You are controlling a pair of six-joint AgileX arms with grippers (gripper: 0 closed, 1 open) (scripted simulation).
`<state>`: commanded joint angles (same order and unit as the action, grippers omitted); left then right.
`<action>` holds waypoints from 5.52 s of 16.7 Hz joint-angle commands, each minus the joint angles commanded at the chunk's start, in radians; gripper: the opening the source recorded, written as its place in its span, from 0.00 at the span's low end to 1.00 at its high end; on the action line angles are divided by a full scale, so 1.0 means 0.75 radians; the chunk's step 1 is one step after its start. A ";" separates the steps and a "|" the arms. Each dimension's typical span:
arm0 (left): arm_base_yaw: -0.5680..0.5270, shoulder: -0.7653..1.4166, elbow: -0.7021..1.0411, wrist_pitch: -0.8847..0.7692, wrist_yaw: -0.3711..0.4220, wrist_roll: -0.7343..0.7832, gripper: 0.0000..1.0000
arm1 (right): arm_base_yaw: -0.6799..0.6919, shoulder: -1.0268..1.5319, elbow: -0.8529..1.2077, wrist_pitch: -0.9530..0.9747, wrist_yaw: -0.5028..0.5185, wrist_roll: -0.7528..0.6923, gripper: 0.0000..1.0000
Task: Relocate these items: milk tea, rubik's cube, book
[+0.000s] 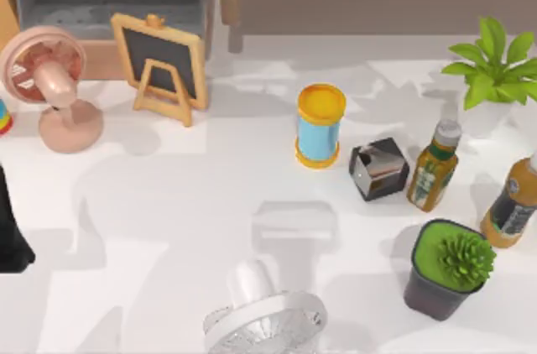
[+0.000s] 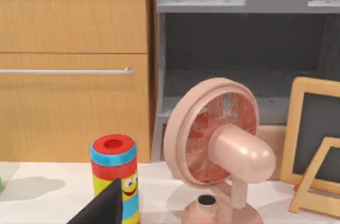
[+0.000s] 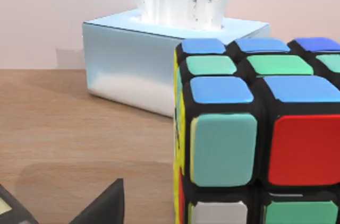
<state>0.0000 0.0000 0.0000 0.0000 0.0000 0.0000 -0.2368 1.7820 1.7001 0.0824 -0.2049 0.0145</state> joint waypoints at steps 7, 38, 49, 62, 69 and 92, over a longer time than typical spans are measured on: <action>0.000 0.000 0.000 0.000 0.000 0.000 1.00 | 0.025 -0.145 -0.136 -0.007 0.020 -0.001 1.00; 0.000 0.000 0.000 0.000 0.000 0.000 1.00 | 0.316 -2.376 -2.267 -0.110 0.273 -0.019 1.00; -0.111 0.765 0.572 0.299 -0.074 -0.002 1.00 | 0.316 -2.376 -2.267 -0.110 0.273 -0.019 1.00; -0.281 2.406 1.577 0.815 -0.233 -0.008 1.00 | 0.316 -2.376 -2.267 -0.110 0.273 -0.019 1.00; -0.298 2.541 1.674 0.865 -0.247 -0.010 1.00 | 0.316 -2.376 -2.267 -0.110 0.273 -0.019 1.00; -0.281 2.679 1.870 0.807 -0.228 -0.011 0.40 | 0.316 -2.376 -2.267 -0.110 0.273 -0.019 1.00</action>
<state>-0.2111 2.0094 1.4026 0.6050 -0.1713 -0.0085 0.0000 0.0000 0.0000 0.0000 0.0000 0.0000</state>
